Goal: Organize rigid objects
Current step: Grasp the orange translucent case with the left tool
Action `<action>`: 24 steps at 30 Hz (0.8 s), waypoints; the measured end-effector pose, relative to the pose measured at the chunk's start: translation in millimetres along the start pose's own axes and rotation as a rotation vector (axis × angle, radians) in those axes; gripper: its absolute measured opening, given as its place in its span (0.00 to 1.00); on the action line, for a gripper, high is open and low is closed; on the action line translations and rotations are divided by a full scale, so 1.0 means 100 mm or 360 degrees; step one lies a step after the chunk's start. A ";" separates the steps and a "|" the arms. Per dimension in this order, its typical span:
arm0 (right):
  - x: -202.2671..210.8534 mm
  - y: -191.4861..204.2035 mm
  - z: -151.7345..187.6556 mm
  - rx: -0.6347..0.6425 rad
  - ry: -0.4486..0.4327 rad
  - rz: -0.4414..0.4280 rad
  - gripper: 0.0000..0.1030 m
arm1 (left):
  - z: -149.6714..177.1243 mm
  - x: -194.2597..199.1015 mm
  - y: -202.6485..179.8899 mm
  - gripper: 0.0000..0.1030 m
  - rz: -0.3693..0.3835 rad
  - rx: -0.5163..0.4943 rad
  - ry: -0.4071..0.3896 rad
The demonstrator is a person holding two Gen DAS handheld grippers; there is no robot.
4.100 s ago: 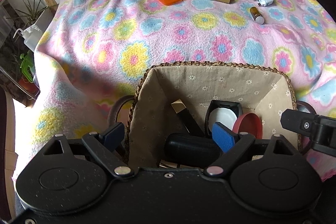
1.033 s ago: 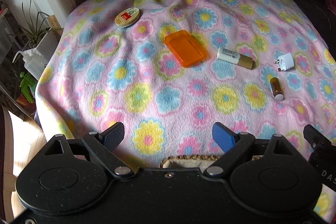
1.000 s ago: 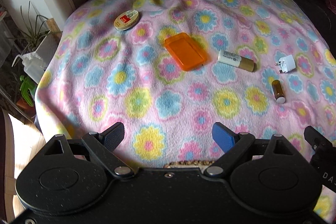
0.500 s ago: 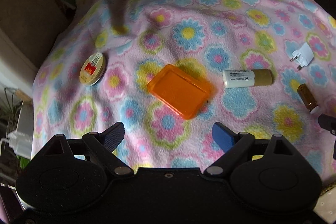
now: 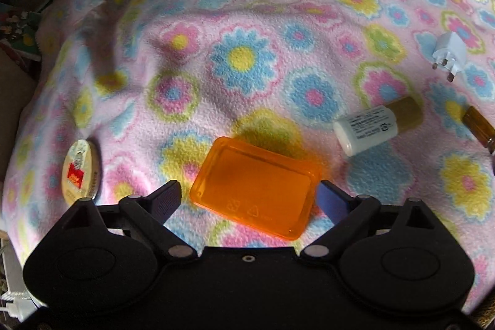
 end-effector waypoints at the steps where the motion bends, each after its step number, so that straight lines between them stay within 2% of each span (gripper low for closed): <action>1: -0.01 -0.01 0.00 -0.0008 0.0009 -0.0004 0.73 | 0.00 -0.05 0.02 0.90 -0.0007 -0.0013 0.0023; 4: -0.04 -0.02 0.00 -0.0026 0.0027 -0.0014 0.74 | 0.00 -0.18 0.04 0.91 -0.0032 -0.0068 0.0064; 7: -0.07 -0.02 -0.01 -0.0031 0.0040 -0.0019 0.75 | -0.04 -0.21 0.03 0.91 -0.0017 -0.0078 0.0044; 12: -0.07 -0.01 -0.02 -0.0030 0.0045 -0.0024 0.76 | -0.08 -0.22 0.03 0.85 0.0037 -0.0053 0.0028; 18: -0.08 -0.02 -0.02 -0.0038 0.0046 -0.0027 0.76 | -0.06 -0.19 0.06 0.84 0.0060 0.0111 0.0022; 24: -0.08 -0.01 -0.02 -0.0026 0.0045 -0.0020 0.76 | 0.06 -0.11 -0.04 0.84 0.0113 0.0348 0.0054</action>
Point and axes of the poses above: each gripper's, at about its wrist camera, not at the fingertips, and x roughly against the way its jaws point, y to its left, z to its underside, the point moved 8 cm from there along -x, roughly the way its jaws point, and after that the axes turned 15 degrees about z, right-handed, at the moved point
